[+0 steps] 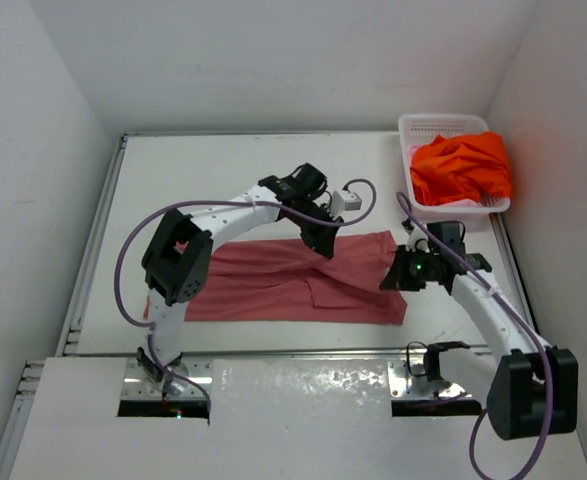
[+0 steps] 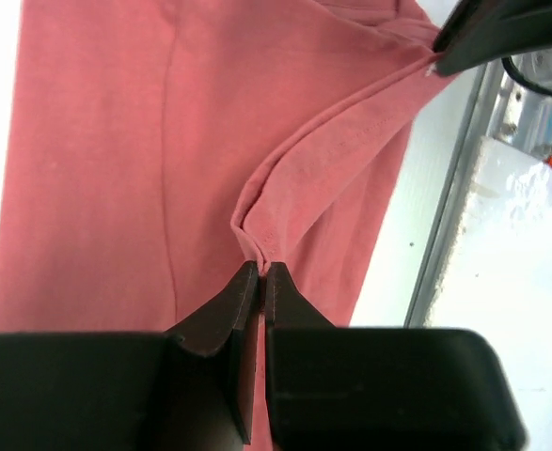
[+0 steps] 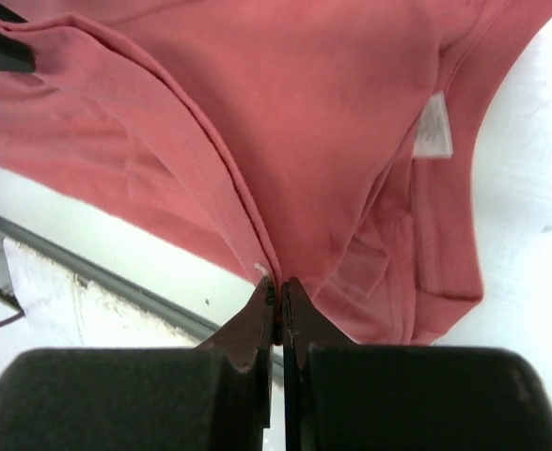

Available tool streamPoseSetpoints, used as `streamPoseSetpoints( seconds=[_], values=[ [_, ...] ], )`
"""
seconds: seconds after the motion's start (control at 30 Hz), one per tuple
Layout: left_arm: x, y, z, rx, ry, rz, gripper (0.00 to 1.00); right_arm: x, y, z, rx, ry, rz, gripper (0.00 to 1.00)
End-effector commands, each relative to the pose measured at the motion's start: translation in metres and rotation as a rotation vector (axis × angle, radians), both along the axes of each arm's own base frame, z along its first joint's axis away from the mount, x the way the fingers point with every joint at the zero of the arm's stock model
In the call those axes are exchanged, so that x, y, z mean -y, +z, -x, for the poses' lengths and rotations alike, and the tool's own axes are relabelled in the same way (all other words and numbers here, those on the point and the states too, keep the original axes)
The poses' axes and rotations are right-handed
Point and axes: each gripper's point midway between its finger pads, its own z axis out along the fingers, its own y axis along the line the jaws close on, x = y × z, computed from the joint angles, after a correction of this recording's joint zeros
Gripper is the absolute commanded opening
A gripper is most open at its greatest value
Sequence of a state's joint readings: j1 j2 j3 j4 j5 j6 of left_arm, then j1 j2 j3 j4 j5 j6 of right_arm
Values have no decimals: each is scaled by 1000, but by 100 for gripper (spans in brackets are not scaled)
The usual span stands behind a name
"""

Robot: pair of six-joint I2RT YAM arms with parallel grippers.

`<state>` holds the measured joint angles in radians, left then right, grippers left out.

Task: Fold and stack the t-shirts
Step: Fold the other side of the tshirt into a rectangle

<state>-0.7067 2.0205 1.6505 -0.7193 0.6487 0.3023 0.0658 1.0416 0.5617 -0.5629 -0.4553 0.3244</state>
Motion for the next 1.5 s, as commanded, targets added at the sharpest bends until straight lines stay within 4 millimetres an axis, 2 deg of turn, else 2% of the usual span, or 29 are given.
streamPoseSetpoints(
  seconds=[0.0,0.03,0.1,0.2,0.23,0.33,0.47,0.57,0.7,0.87,0.93,0.97,1.0,1.03,1.07,1.1,1.13,1.17,1.23,1.27,1.3,1.33,1.37,1.4,1.43,1.47],
  values=[
    [-7,20,-28,11,149,87,0,3,11,-39,68,-15,28,0],
    [-7,22,-38,24,186,99,0,3,10,-45,72,-14,28,0],
    [-13,12,-47,37,270,88,0,7,15,-74,138,-37,58,0],
    [-15,-1,-51,33,336,91,0,7,9,-102,154,-51,61,0],
    [-14,-4,-52,42,343,94,0,8,-4,-104,112,-47,72,0],
    [-20,-16,-61,90,385,70,0,16,-15,-118,103,-47,131,0],
    [-25,-26,-65,107,409,44,0,29,-21,-138,141,-87,198,0],
    [-24,-27,-64,90,430,47,0,25,-24,-151,163,-89,180,0],
    [-26,-31,-69,115,437,33,0,25,-34,-156,148,-94,184,0],
    [-31,-50,-69,134,425,-17,0,29,-46,-156,120,-71,214,0],
    [-31,-54,-64,121,398,-35,19,32,-49,-156,106,-57,237,11],
    [-32,-53,-64,129,379,-42,28,33,-50,-153,92,-51,246,19],
    [-34,-54,-66,137,384,-61,38,34,-46,-154,103,-47,253,32],
    [-37,-49,-71,153,392,-79,41,35,-42,-155,106,-45,261,37],
    [-45,-48,-76,184,401,-123,45,37,-31,-160,136,-46,269,48],
    [-45,-40,-86,218,416,-122,48,38,-30,-160,133,-42,277,48],
    [-51,-36,-87,216,425,-146,49,39,-22,-157,129,-42,282,55],
    [-52,-16,-103,250,446,-124,49,44,-16,-158,138,-56,307,57],
    [-57,2,-109,253,460,-125,52,48,4,-154,155,-74,324,63],
    [-57,27,-120,287,469,-87,58,53,10,-152,157,-89,346,64],
    [-61,35,-118,280,463,-93,65,54,14,-148,148,-105,350,65],
    [-67,45,-121,284,464,-87,72,56,21,-134,121,-112,355,68],
    [-75,60,-123,320,447,-84,72,56,22,-126,95,-127,351,69],
    [-89,70,-120,321,446,-111,74,56,18,-112,58,-125,348,69],
    [-118,73,-130,336,476,-140,74,56,20,-94,27,-125,340,69],
    [-142,86,-132,354,511,-145,74,55,19,-83,6,-140,328,69]
  ],
)
